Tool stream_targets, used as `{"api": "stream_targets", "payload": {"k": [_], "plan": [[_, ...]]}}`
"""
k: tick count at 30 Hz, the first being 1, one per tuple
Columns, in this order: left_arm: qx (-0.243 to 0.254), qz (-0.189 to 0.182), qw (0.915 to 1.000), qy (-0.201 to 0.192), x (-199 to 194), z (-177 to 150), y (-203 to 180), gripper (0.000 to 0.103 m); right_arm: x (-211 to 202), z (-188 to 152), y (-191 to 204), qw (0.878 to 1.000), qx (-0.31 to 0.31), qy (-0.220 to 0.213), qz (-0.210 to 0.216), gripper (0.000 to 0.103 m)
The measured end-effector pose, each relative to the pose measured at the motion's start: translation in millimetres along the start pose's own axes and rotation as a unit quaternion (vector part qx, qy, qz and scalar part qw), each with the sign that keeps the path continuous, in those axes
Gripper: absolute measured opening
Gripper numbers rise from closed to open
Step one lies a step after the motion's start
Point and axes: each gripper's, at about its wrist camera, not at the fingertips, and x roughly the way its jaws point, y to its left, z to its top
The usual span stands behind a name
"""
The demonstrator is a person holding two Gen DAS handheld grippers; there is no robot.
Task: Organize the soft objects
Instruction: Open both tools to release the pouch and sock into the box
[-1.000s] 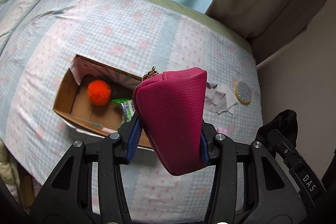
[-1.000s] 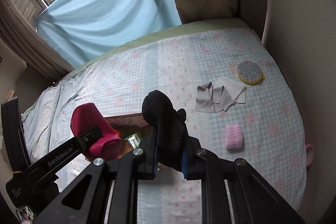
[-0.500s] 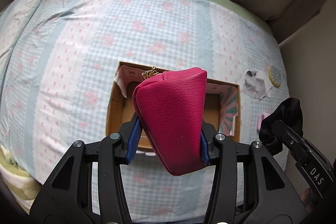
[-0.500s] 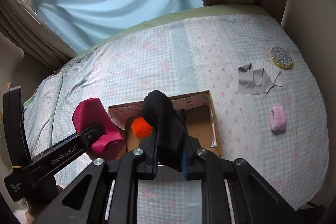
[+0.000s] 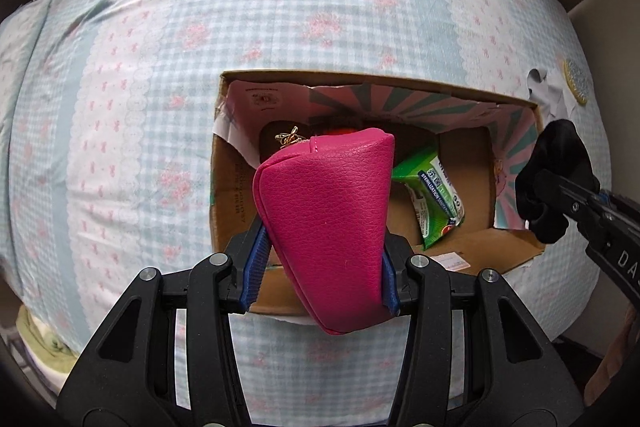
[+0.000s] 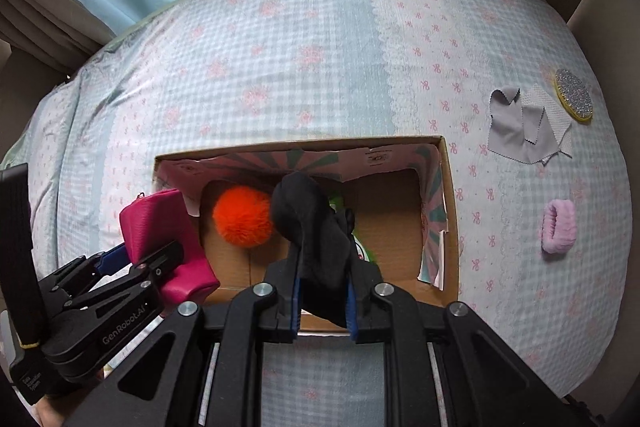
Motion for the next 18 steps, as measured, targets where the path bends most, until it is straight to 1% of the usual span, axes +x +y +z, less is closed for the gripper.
{"api": "stream_targets", "payload": {"k": [5,9,11,12,13,15,16,17,18], "plan": [[0.055,0.018,0.998,0.027,26.1,-1.3,-19.7,0.043,33.7,14.4,-11.0,0.999,-0.002,0.035,-0.003,0.016],[0.11,0.027,0.9932,0.029,35.7,-10.1,-41.5,0.043,53.6,23.5,-20.9,0.998,-0.006,0.055,0.0,0.016],[0.128,0.023,0.991,0.029,39.5,-11.9,-50.3,0.046,62.2,27.5,-25.2,0.998,-0.004,0.068,0.008,0.016],[0.138,0.023,0.9899,0.026,40.2,-13.1,-54.1,0.052,65.9,29.1,-26.7,0.997,-0.005,0.074,0.01,0.016],[0.146,0.027,0.9887,0.023,40.3,-14.2,-57.5,0.074,68.8,30.5,-27.0,0.997,-0.006,0.077,0.013,0.02],[0.156,0.034,0.9871,0.013,36.7,-15.3,-59.7,0.102,74.1,31.8,-29.1,0.997,-0.002,0.083,0.009,0.05],[0.159,0.036,0.9865,0.01,34.8,-15.6,-59.7,0.103,76.4,32.0,-31.1,0.996,0.002,0.086,0.005,0.085],[0.16,0.039,0.9862,0.009,33.9,-15.7,-59.4,0.103,78.2,31.8,-32.7,0.996,0.005,0.087,0.007,0.103],[0.16,0.043,0.986,0.011,33.9,-15.9,-58.4,0.103,79.0,30.8,-34.1,0.996,0.006,0.085,0.012,0.103]]}}
